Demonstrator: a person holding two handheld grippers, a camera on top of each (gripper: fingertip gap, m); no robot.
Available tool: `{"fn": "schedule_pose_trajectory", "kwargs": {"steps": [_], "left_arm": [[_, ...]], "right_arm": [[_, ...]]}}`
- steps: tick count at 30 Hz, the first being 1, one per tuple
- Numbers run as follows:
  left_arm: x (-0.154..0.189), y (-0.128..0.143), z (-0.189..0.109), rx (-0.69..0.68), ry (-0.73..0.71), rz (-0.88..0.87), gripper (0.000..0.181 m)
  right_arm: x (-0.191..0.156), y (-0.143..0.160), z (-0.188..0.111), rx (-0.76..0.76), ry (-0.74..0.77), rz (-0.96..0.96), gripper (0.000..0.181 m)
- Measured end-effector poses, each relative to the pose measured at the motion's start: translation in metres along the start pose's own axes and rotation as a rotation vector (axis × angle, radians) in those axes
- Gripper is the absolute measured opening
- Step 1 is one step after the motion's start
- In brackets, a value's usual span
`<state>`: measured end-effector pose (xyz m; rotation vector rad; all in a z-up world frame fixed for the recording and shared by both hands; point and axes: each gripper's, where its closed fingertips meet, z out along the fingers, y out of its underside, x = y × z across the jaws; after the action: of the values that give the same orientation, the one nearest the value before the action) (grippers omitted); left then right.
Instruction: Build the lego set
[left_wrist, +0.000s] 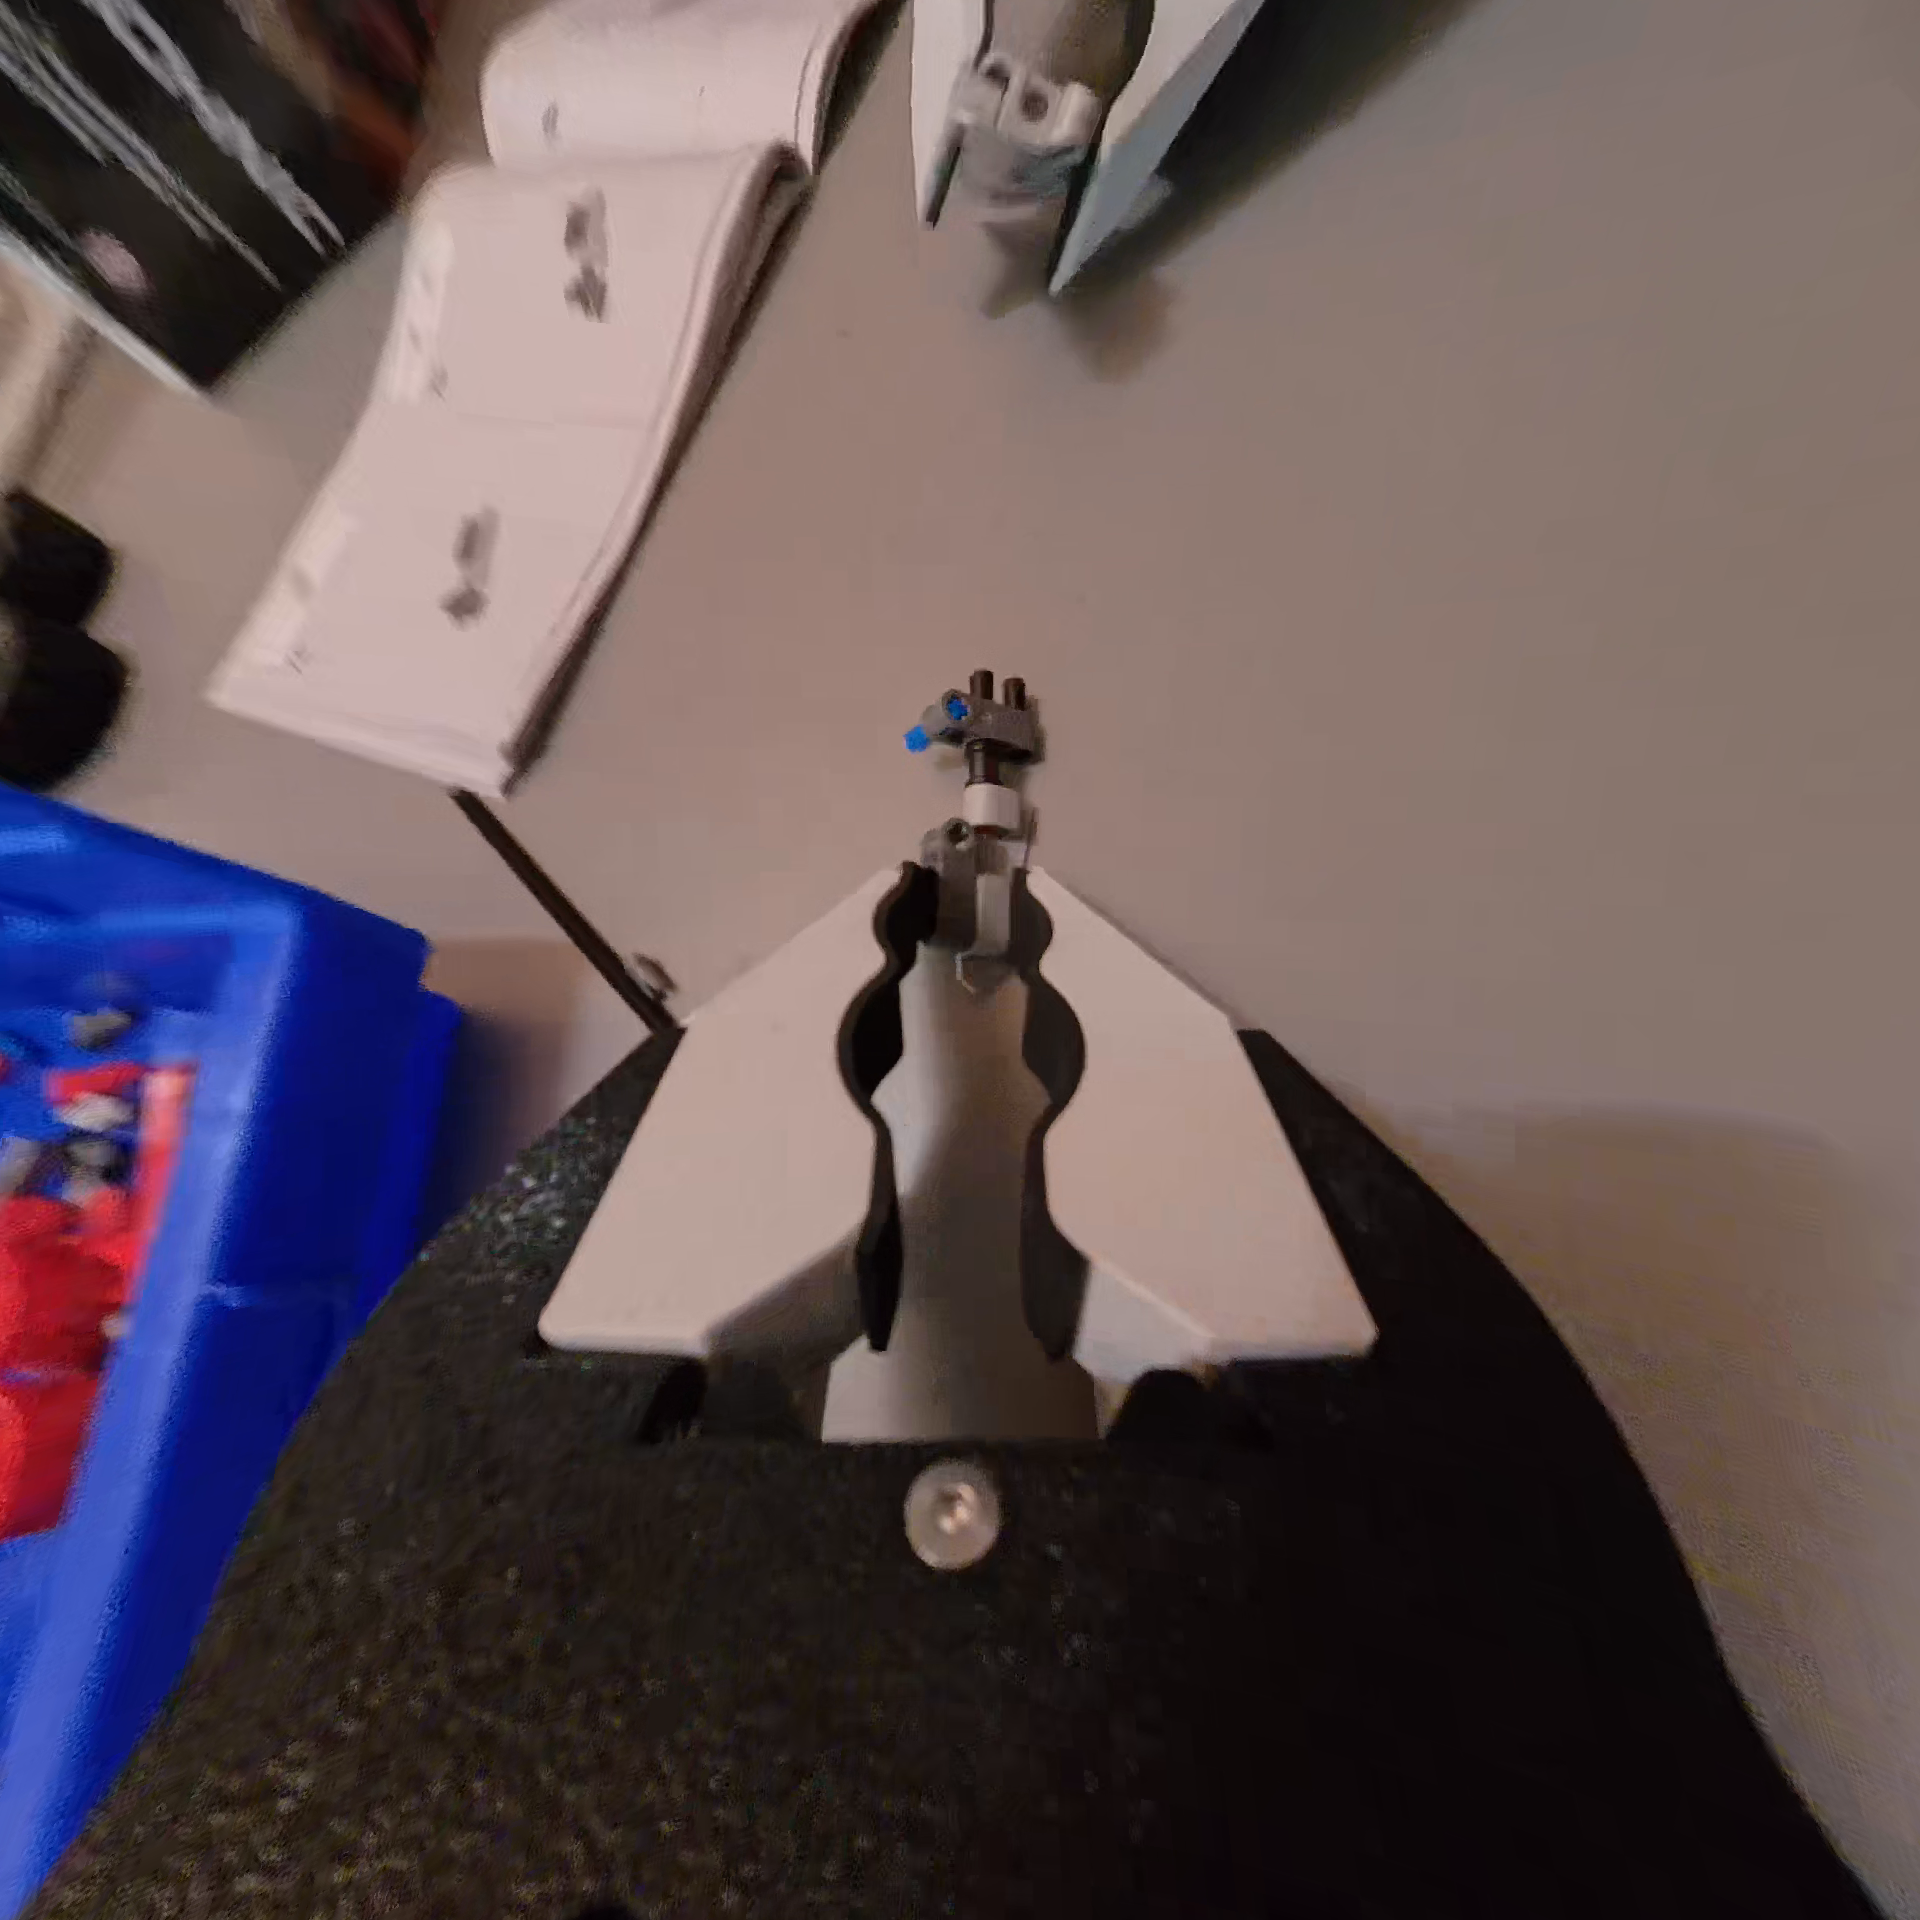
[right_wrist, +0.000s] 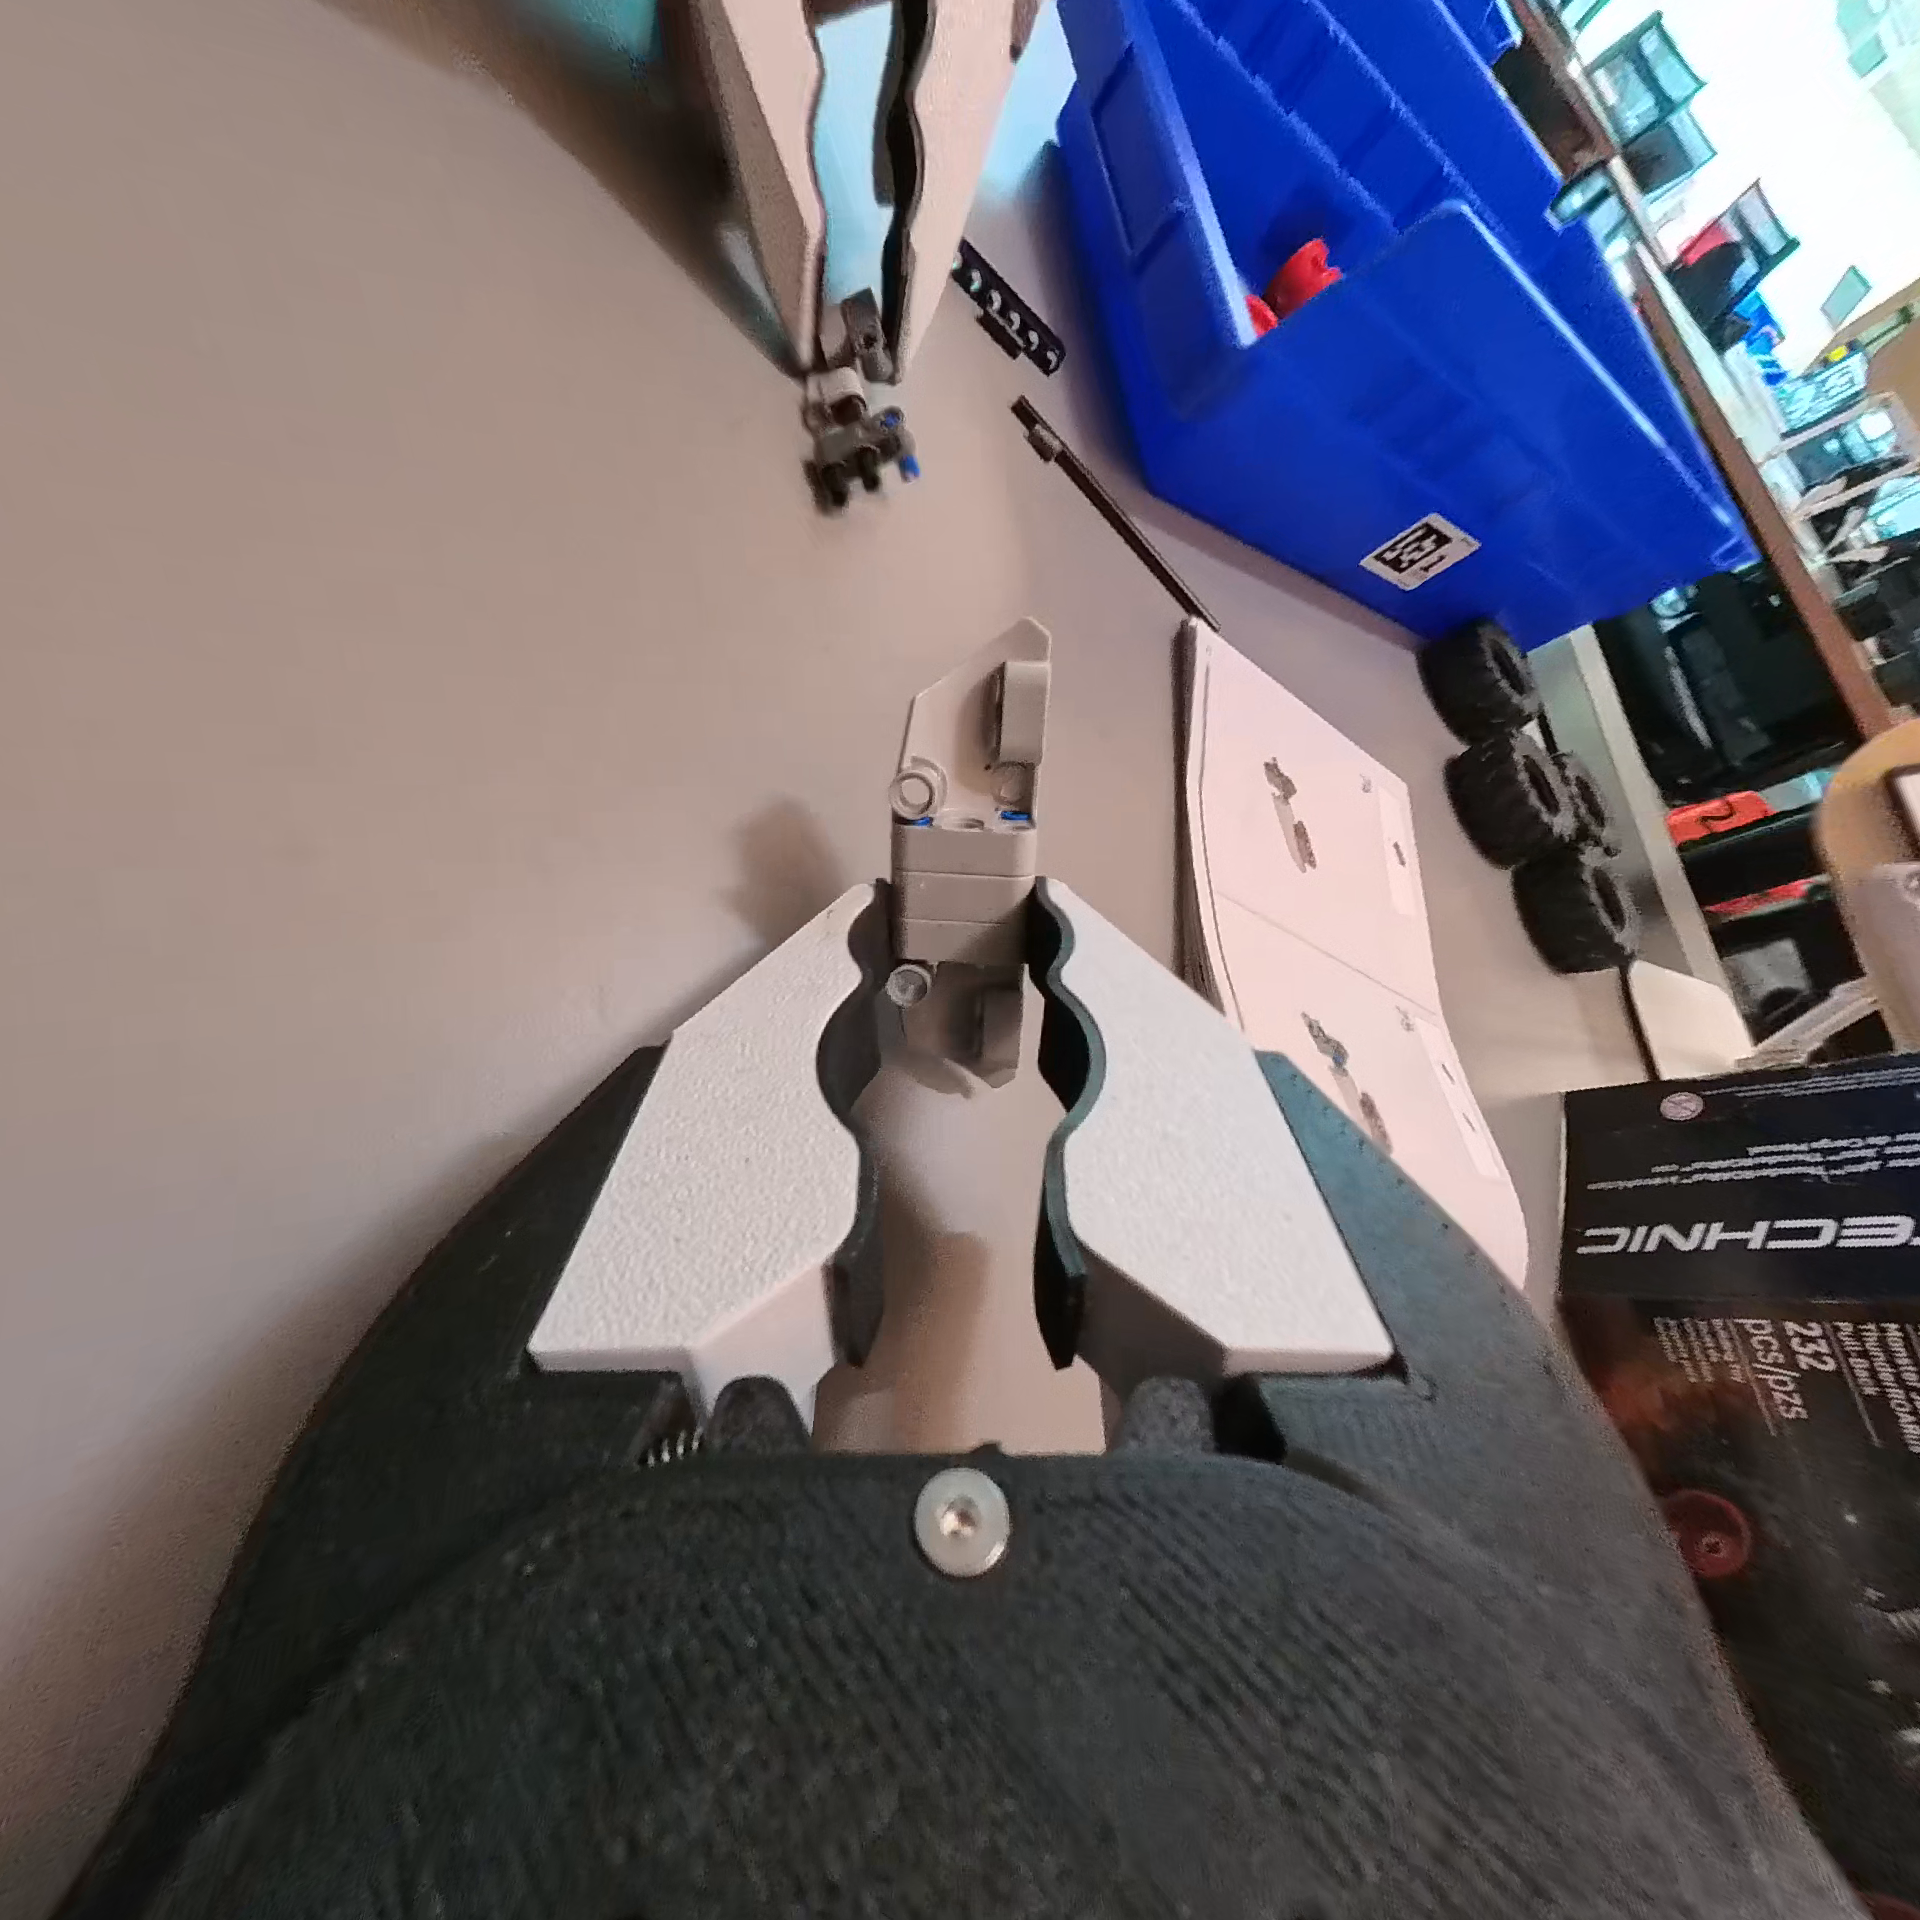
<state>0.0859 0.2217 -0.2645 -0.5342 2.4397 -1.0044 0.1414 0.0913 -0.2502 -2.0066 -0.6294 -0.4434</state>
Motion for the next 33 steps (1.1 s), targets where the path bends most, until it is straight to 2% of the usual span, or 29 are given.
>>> {"fn": "schedule_pose_trajectory", "kwargs": {"steps": [5,7,10,13,15,18,22,33], "left_arm": [[0.005,-0.032,0.004,0.132,-0.035,0.092,0.013],[0.008,-0.043,0.008,0.134,-0.018,0.094,0.013],[0.005,-0.055,0.013,0.075,-0.023,0.038,0.014],[0.003,-0.060,0.016,-0.075,-0.013,-0.075,0.014],[0.007,-0.070,0.016,-0.134,-0.003,-0.084,0.014],[0.008,-0.082,0.016,-0.173,-0.001,-0.073,0.014],[0.006,-0.094,0.014,-0.148,-0.018,-0.029,0.014],[0.007,-0.099,0.024,-0.241,-0.063,0.006,0.014]], "right_arm": [[0.001,-0.001,-0.001,0.000,0.066,-0.046,0.024],[0.002,-0.001,-0.001,-0.002,0.067,-0.044,0.024],[0.003,0.001,-0.001,-0.007,0.070,-0.038,0.024],[0.005,0.003,-0.001,-0.025,0.082,-0.041,0.024],[0.006,0.005,0.000,-0.047,0.088,-0.050,0.024],[0.006,0.006,0.002,-0.072,0.082,-0.068,0.024],[0.006,0.007,0.005,-0.100,0.094,-0.109,0.024],[0.009,0.007,0.010,-0.154,0.138,-0.225,0.024]]}}
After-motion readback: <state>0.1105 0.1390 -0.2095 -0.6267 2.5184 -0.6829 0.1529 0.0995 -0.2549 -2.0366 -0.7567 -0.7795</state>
